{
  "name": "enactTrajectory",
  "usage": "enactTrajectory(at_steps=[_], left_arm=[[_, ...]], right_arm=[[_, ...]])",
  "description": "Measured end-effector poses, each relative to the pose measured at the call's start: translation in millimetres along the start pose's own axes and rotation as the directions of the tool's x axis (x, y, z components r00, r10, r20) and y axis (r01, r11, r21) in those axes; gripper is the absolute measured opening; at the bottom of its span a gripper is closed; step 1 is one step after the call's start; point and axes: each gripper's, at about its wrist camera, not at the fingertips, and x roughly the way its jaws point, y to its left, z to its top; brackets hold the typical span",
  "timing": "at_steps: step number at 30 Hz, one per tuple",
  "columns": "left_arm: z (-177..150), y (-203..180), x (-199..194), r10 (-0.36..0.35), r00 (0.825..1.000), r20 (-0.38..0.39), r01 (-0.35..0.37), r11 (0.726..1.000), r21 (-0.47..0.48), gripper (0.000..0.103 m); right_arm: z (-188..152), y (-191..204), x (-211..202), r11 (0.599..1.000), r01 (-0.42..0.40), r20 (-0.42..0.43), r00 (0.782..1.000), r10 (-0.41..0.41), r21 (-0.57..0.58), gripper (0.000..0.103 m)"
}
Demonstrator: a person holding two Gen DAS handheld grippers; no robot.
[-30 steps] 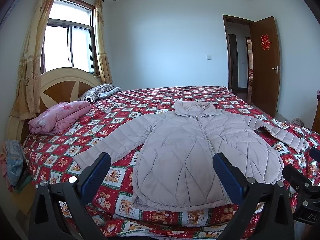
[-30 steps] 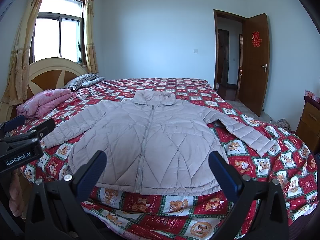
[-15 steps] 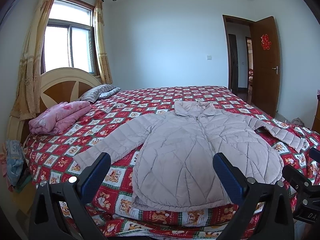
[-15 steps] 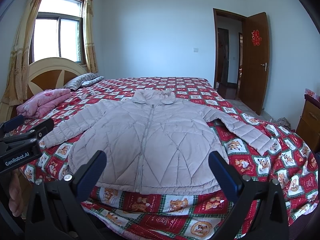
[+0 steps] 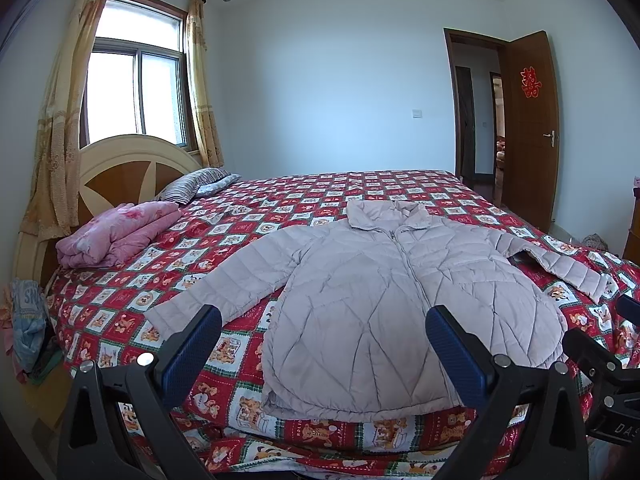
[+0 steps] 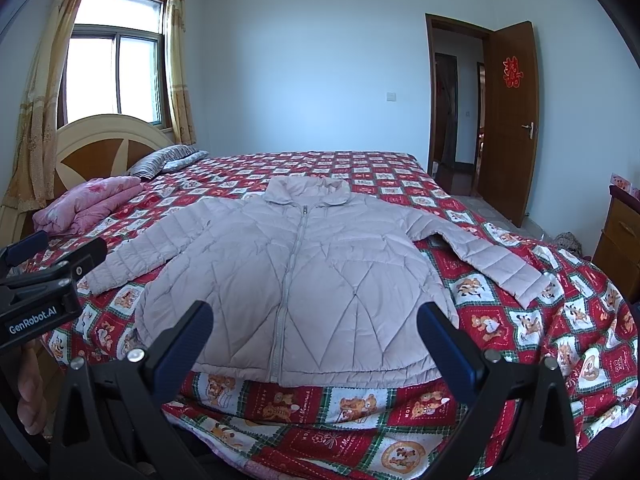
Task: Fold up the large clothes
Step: 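Reach the right gripper to the sleeve nearest it and grasp the cuff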
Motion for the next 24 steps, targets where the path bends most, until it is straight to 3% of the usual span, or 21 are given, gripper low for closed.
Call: enactTrajectory(at_steps=[12, 24], left_arm=[[-2, -5, 12, -0.002, 1.000, 0.012, 0.001, 0.999, 0.045, 0.102], [-7, -4, 90, -0.019, 0.998, -0.054, 0.022, 0.998, 0.058, 0.102]], right_arm=[[-1, -11, 15, 1.000, -0.026, -0.025, 0.999, 0.027, 0.008, 0.103], [4, -66, 79, 0.991, 0.067, -0.120, 0.991, -0.053, 0.119, 0.103]])
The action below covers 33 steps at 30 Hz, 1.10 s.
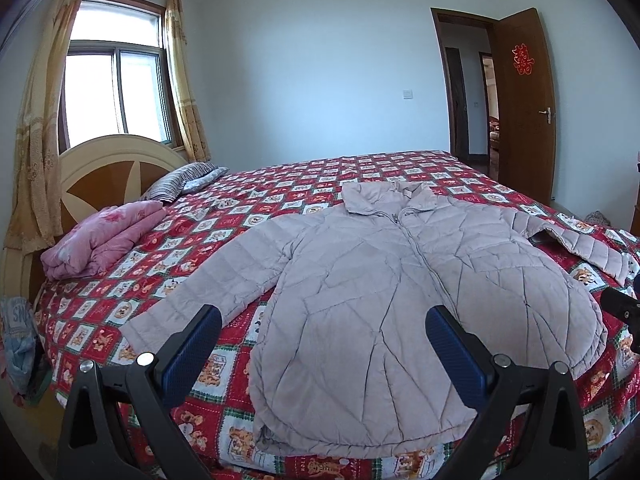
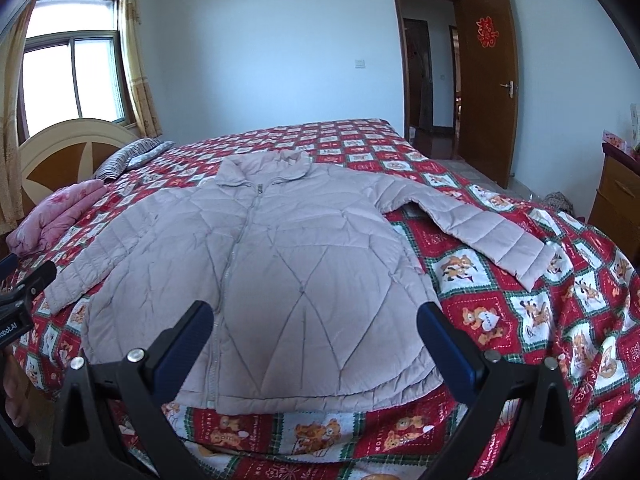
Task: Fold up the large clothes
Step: 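Reach the right gripper to the sleeve nearest it and grasp the cuff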
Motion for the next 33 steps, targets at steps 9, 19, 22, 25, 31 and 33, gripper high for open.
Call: enactTrajectory(at_steps=[9, 19, 22, 25, 31, 33], left_arm=[[7, 7, 59, 0.047, 0.998, 0.034, -0.045, 0.997, -0.067, 0.102], [37, -10, 140, -0.001, 0.999, -0.036, 0.000, 1.000, -0.027, 0.102], [49, -14, 165, 0.059, 0.998, 0.011, -0.059, 0.998, 0.017, 0.102], [54, -9, 188, 0.098, 0.995, 0.015, -0.098, 0.995, 0.031, 0.102], [44, 7, 226, 0.165, 0.986, -0.019, -0.164, 0.986, 0.040, 0.102], [38, 14, 237, 0.176, 0.983, -0.047, -0.174, 0.984, 0.031, 0.102]], right_arm=[[4, -58, 56, 0.987, 0.101, -0.104, 0.991, -0.088, 0.125, 0.103], [16, -176, 63, 0.888, 0.310, -0.165, 0.949, -0.269, 0.339, 0.102], [18, -213, 63, 0.838, 0.368, -0.198, 0.929, -0.313, 0.403, 0.098], [19, -241, 70, 0.798, 0.384, -0.232, 0.922, -0.309, 0.465, 0.094], [22, -266, 95, 0.760, 0.375, -0.271, 0.925, -0.267, 0.532, 0.082], [23, -266, 105, 0.762, 0.367, -0.285, 0.926, -0.246, 0.534, 0.073]])
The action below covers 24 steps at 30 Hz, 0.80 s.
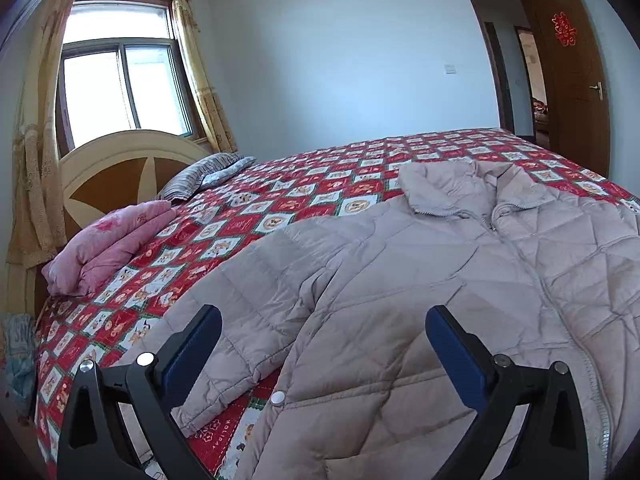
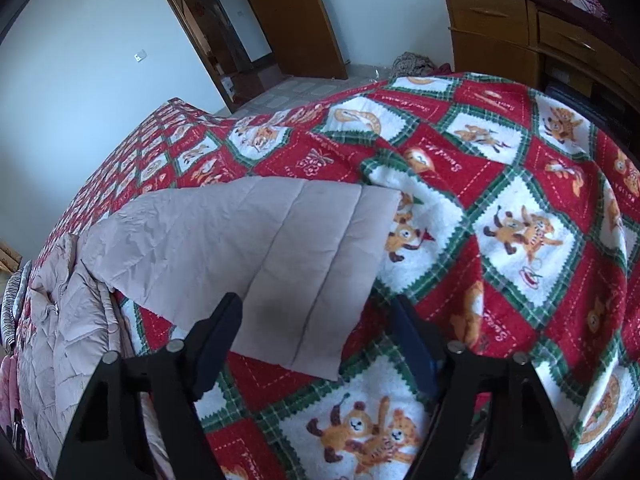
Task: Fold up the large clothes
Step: 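Reach the right gripper to the sleeve nearest it and grasp the cuff, then carry the sleeve across the jacket body with the right gripper and release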
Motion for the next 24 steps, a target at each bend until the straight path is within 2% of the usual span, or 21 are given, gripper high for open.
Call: enactTrajectory(at_steps=[2, 3, 5, 7, 12, 16, 20, 24], left_arm=[[-5, 5, 9, 0.012, 1.000, -0.023, -0.012, 1.000, -0.008, 0.102], [-6, 8, 12, 0.005, 0.999, -0.038, -0.006, 1.000, -0.020, 0.102], [-7, 14, 12, -0.019, 0.999, -0.051, 0.016, 0.998, -0.054, 0.102], [-5, 16, 8, -0.023, 0.999, -0.042, 0.020, 0.998, -0.057, 0.102], [1, 18, 3, -0.069, 0.997, -0.032, 0.067, 0.995, -0.080, 0.102], [3, 19, 5, -0.073, 0.997, -0.034, 0.070, 0.994, -0.084, 0.102], [8, 22, 15, -0.054, 0.997, -0.051, 0.050, 0.996, -0.077, 0.102], [16, 27, 26, -0.042, 0.997, -0.063, 0.038, 0.997, -0.069, 0.102]], right_arm=[[-2, 7, 10, 1.000, -0.014, -0.040, 0.999, 0.013, -0.025, 0.050], [-3, 9, 12, 0.999, -0.005, -0.036, 0.999, 0.004, -0.038, 0.048], [-2, 12, 18, 0.998, -0.004, -0.043, 0.999, 0.001, -0.061, 0.025], [1, 14, 18, 0.997, 0.010, -0.031, 0.999, -0.013, -0.075, 0.019], [9, 35, -1, 0.986, 0.049, 0.061, 0.997, -0.039, -0.160, 0.014], [10, 77, -25, 0.956, 0.060, 0.170, 0.985, -0.011, -0.288, 0.013], [1, 126, -40, 0.903, 0.054, 0.233, 0.971, 0.052, -0.425, 0.012], [-19, 178, -44, 0.834, 0.033, 0.239, 0.964, 0.120, -0.551, 0.011]])
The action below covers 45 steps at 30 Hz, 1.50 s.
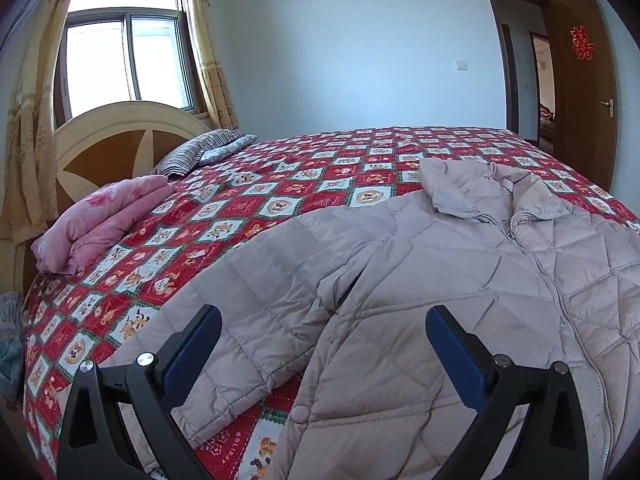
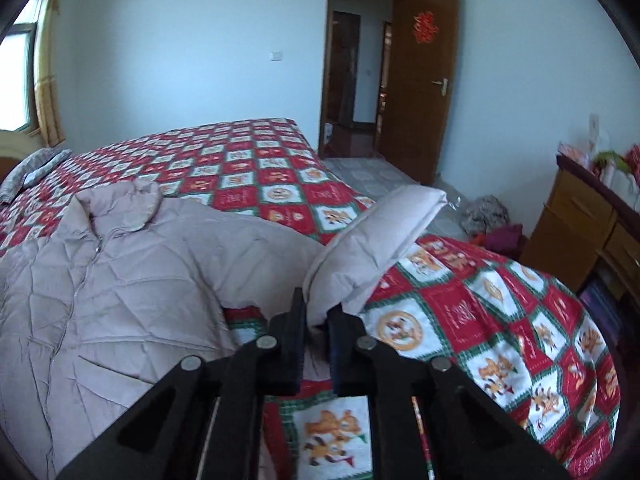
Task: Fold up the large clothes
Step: 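Carry the sleeve across the jacket body with the right gripper and release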
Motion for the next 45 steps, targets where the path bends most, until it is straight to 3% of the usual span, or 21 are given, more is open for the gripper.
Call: enactTrajectory(at_steps=[8, 18, 32, 35, 36, 37, 38, 40, 41, 45], left_arm=[[16, 4, 13, -0.009, 1.000, -0.020, 0.009, 1.000, -0.018, 0.102], [15, 13, 14, -0.025, 0.999, -0.028, 0.024, 0.999, -0.042, 0.102], [18, 50, 21, 0.035, 0.999, -0.033, -0.037, 0.996, -0.087, 0.102], [18, 48, 21, 0.033, 0.999, -0.036, -0.036, 0.996, -0.080, 0.102], [18, 47, 21, 0.031, 0.999, -0.036, -0.034, 0.996, -0.078, 0.102], [19, 45, 21, 0.027, 0.999, -0.037, -0.030, 0.997, -0.074, 0.102], [20, 43, 20, 0.025, 0.999, -0.037, -0.027, 0.997, -0.070, 0.102], [21, 40, 19, 0.017, 0.999, -0.034, -0.019, 0.998, -0.067, 0.102], [23, 37, 17, 0.008, 0.999, -0.032, -0.010, 0.998, -0.065, 0.102], [29, 17, 10, -0.044, 0.999, -0.021, 0.043, 0.998, -0.050, 0.102]], right_arm=[[2, 103, 11, 0.970, -0.111, 0.013, 0.993, 0.116, -0.219, 0.009], [8, 192, -4, 0.907, -0.183, 0.073, 0.971, 0.227, -0.379, 0.009], [-31, 294, 5, 0.815, -0.380, -0.031, 0.912, 0.408, -0.438, 0.009], [-39, 302, 9, 0.791, -0.443, -0.075, 0.887, 0.457, -0.422, 0.009], [-41, 304, 11, 0.776, -0.481, -0.099, 0.868, 0.486, -0.408, 0.010], [-43, 304, 13, 0.757, -0.520, -0.127, 0.847, 0.515, -0.396, 0.018], [-46, 304, 14, 0.741, -0.549, -0.159, 0.831, 0.532, -0.386, 0.046], [-51, 297, 11, 0.726, -0.584, -0.182, 0.809, 0.559, -0.363, 0.079], [-53, 290, 6, 0.722, -0.592, -0.171, 0.802, 0.572, -0.358, 0.079], [-59, 263, -5, 0.745, -0.568, -0.165, 0.820, 0.548, -0.350, 0.079]])
